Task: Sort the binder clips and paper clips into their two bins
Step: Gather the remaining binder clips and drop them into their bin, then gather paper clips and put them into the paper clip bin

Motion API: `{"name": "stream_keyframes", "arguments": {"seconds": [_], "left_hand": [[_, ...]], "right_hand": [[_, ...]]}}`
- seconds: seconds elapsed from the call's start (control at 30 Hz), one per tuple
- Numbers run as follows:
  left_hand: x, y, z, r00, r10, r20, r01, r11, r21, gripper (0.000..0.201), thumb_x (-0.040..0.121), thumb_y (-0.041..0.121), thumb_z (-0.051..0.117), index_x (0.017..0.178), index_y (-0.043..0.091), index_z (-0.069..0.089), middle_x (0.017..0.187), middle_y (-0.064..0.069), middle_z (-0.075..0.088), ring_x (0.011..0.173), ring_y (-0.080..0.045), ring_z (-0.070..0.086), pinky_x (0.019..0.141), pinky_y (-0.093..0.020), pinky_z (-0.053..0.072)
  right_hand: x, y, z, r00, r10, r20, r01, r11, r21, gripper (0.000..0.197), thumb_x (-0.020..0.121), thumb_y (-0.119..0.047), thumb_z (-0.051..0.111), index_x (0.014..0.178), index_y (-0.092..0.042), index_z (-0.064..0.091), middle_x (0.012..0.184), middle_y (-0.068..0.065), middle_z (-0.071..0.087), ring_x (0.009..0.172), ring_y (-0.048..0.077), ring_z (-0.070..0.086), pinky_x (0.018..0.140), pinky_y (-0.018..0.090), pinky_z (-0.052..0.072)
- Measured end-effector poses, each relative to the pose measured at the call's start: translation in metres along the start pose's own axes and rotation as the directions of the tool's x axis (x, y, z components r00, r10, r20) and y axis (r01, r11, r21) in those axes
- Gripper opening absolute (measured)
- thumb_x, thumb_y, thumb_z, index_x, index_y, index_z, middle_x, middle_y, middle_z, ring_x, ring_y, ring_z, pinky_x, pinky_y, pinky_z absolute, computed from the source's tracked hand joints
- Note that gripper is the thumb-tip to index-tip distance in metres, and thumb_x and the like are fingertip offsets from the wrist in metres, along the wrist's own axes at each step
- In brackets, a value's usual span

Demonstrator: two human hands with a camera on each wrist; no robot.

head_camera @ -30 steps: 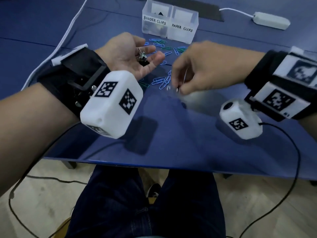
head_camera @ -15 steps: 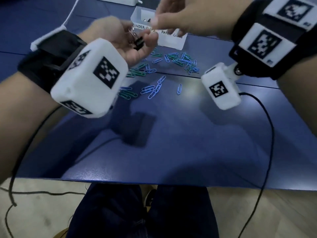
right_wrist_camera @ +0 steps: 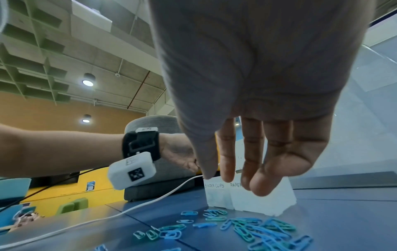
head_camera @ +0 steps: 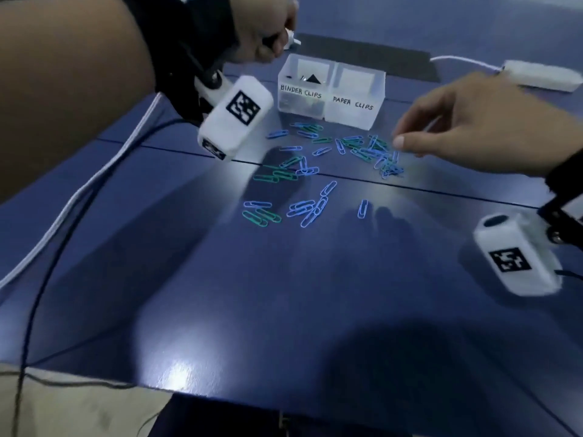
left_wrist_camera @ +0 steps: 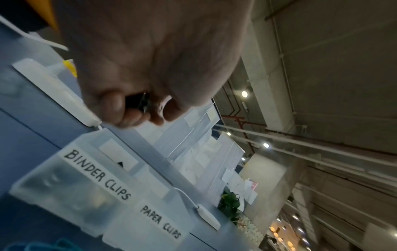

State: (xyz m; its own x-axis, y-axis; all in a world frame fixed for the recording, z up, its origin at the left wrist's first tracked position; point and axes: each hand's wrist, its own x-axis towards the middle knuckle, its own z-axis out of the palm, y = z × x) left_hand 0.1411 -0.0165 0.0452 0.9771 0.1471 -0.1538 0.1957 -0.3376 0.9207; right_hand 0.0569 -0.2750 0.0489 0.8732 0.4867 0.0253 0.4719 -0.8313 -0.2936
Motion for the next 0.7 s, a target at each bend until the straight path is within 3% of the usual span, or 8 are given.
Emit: {"name": "stream_keyframes", "arguments": {"seconds": [0.1,0.17,0.23,0.37,0.43,0.5,0.57,0.7], "left_hand": [[0.007,0.009,0.015,0.996,0.027,0.087,-0.047,0.972,0.232,0.025,0.092,0.012,0.038,0.068,0.016,0.033,0.064,-0.001,0.027,0.049,-0.013,0.026,0.036,-0.014,0.02],[0.012,0.013,0.021,0.993,0.043,0.111,-0.087,0.898,0.432,0.02,0.091,0.014,0.044,0.071,0.014,0.046,0.066,-0.004,0.04,0.05,-0.013,0.035,0.04,-0.015,0.028],[0.012,0.015,0.026,0.987,0.08,0.141,-0.156,0.703,0.694,0.012,0.092,0.019,0.048,0.085,0.016,0.056,0.084,-0.005,0.056,0.057,-0.013,0.046,0.051,-0.018,0.037],[0.021,0.011,0.04,0.941,0.138,0.308,-0.338,0.409,0.848,0.024,0.09,0.006,0.044,0.096,0.013,0.067,0.097,-0.005,0.06,0.086,-0.023,0.053,0.076,-0.032,0.046],[0.021,0.012,0.045,0.927,0.178,0.332,-0.373,0.317,0.872,0.023,0.087,0.005,0.049,0.091,0.017,0.068,0.094,-0.003,0.06,0.086,-0.024,0.054,0.08,-0.037,0.047],[0.021,0.015,0.046,0.921,0.217,0.325,-0.38,0.308,0.872,0.014,0.084,0.009,0.059,0.09,0.018,0.068,0.091,-0.005,0.062,0.082,-0.026,0.057,0.076,-0.036,0.048],[0.022,0.016,0.045,0.925,0.23,0.302,-0.367,0.34,0.866,0.014,0.08,0.015,0.067,0.094,0.014,0.07,0.088,-0.009,0.068,0.079,-0.027,0.062,0.074,-0.033,0.048],[0.021,0.013,0.043,0.93,0.282,0.237,-0.348,0.462,0.816,0.026,0.081,0.023,0.071,0.106,0.014,0.071,0.086,-0.004,0.066,0.076,-0.026,0.063,0.071,-0.029,0.045]], "right_hand": [[-0.001,0.008,0.001,1.0,0.005,0.027,-0.004,1.0,-0.028,0.014,0.079,-0.04,0.066,0.08,-0.028,0.072,0.07,-0.022,0.066,0.076,-0.002,0.064,0.067,0.02,0.043],[-0.002,0.013,0.001,0.999,0.004,0.041,-0.002,0.999,-0.05,0.013,0.08,-0.041,0.066,0.08,-0.029,0.072,0.07,-0.023,0.065,0.072,-0.008,0.061,0.063,0.007,0.039],[-0.004,0.02,0.001,0.998,0.015,0.066,-0.011,0.998,-0.059,0.014,0.079,-0.044,0.065,0.079,-0.032,0.071,0.066,-0.024,0.065,0.066,-0.009,0.062,0.061,0.003,0.035],[-0.003,0.026,-0.001,0.994,0.032,0.1,-0.028,0.999,-0.042,0.014,0.078,-0.047,0.063,0.079,-0.034,0.069,0.076,-0.041,0.06,0.074,-0.016,0.058,0.062,0.009,0.036],[0.0,0.026,0.0,0.995,0.042,0.096,-0.039,0.999,-0.035,0.012,0.079,-0.044,0.064,0.079,-0.033,0.069,0.068,-0.027,0.065,0.069,-0.008,0.062,0.063,0.008,0.037],[0.002,0.025,0.002,0.993,0.055,0.105,-0.051,0.998,-0.045,0.009,0.08,-0.041,0.066,0.08,-0.032,0.069,0.063,-0.023,0.062,0.068,-0.006,0.061,0.064,0.009,0.037],[0.007,0.023,0.007,0.99,0.065,0.122,-0.056,0.996,-0.075,0.005,0.081,-0.035,0.067,0.085,-0.033,0.067,0.071,-0.023,0.062,0.072,-0.002,0.061,0.065,0.013,0.04],[0.026,0.025,0.018,0.982,0.106,0.159,-0.076,0.98,-0.183,0.044,0.076,-0.021,0.065,0.119,-0.028,0.059,0.113,-0.001,0.064,0.091,0.016,0.056,0.088,0.028,0.043]]}}
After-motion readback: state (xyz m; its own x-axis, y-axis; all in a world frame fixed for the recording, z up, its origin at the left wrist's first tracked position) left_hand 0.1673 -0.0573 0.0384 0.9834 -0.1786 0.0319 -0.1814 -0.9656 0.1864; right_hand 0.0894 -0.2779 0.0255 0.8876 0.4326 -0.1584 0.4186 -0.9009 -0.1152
